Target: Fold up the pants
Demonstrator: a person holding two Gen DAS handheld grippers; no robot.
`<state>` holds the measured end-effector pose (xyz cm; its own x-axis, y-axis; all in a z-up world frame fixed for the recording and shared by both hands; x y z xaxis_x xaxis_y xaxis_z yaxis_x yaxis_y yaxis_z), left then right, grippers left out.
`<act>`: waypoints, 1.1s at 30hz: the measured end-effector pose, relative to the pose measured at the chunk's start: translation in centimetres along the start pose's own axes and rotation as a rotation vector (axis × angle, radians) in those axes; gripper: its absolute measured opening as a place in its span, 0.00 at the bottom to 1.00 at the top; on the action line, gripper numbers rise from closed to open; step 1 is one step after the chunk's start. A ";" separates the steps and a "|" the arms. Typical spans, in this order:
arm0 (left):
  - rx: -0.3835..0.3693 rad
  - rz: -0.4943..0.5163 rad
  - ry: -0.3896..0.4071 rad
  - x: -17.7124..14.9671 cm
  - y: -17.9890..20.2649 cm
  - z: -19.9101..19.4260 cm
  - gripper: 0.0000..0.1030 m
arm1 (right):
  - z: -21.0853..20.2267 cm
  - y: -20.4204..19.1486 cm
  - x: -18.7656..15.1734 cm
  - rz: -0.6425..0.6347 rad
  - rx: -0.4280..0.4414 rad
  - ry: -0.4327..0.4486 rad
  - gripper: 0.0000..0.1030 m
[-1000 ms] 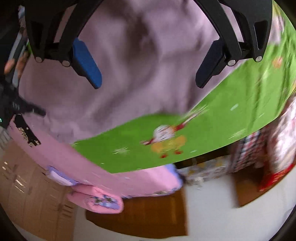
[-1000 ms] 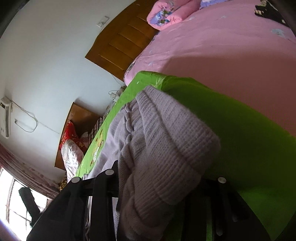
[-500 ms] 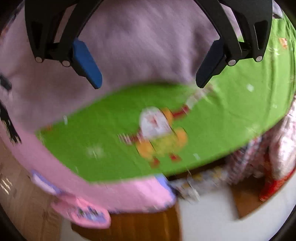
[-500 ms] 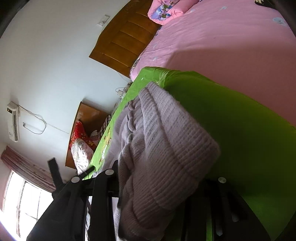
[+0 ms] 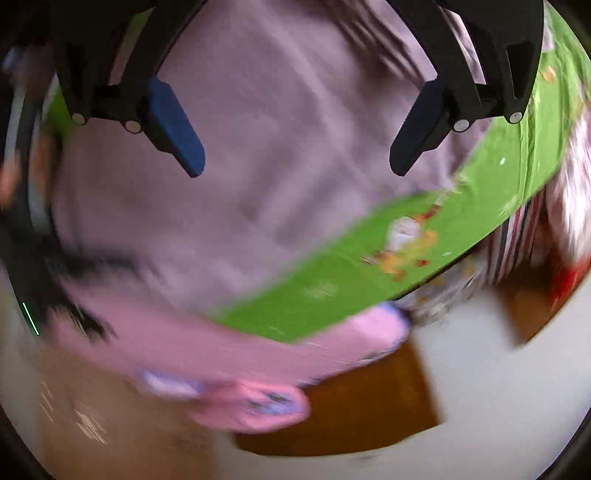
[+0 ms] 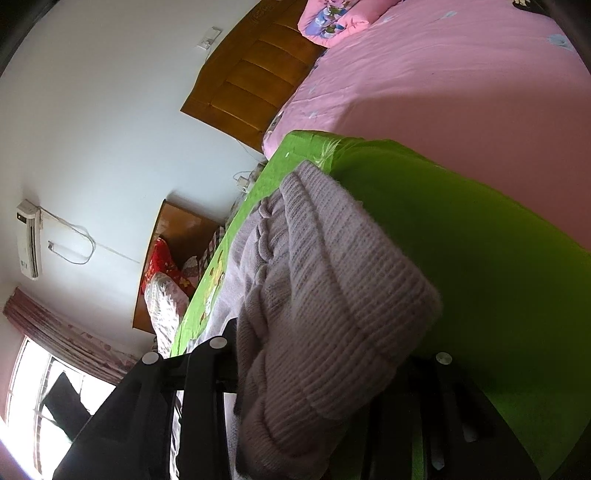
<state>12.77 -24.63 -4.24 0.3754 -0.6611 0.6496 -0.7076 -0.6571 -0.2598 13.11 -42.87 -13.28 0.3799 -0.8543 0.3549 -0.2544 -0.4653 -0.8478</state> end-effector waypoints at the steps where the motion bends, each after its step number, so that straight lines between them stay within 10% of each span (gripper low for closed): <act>1: -0.051 0.050 -0.031 -1.6 2.3 0.0 0.97 | 0.0 0.0 0.0 -0.003 0.000 -0.002 0.34; 10: -0.202 -0.169 0.009 -2.5 1.8 -1.6 0.97 | 0.1 -0.2 -0.2 -0.018 -0.009 -0.006 0.32; 15: -0.236 -0.138 -0.080 -5.9 2.2 0.4 0.97 | 0.3 -0.4 -0.4 -0.031 -0.037 -0.010 0.33; 18: -0.256 -0.126 0.008 -5.9 1.6 -2.5 0.95 | -0.1 -1.5 -0.6 -0.097 -0.077 0.011 0.32; 22: -0.117 -0.315 0.225 -6.9 -7.4 -9.4 0.98 | -1.4 -8.3 -1.5 -0.330 -0.133 0.069 0.32; 26: 0.093 -0.677 0.265 -13.5 -19.4 -12.6 0.98 | -0.3 -19.3 -5.8 -0.700 -0.173 0.072 0.32; 33: 0.197 -1.007 0.269 -24.1 -26.7 -16.6 0.98 | 9.6 -29.9 -26.6 -1.437 -0.270 -0.138 0.33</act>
<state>12.70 14.91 -1.13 0.5730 0.3071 0.7599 -0.0252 -0.9201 0.3909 19.19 -4.00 -1.12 0.5205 0.3912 0.7590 0.2582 -0.9194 0.2969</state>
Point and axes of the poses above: each gripper's, at about its wrist camera, not at the fingertips, and z roughly the way its jaws point, y to its right, x to its top, the point moved 8 cm from there along z, roughly the way its jaws point, and after that the axes turned 5 degrees about x, right-handed, at the moved point
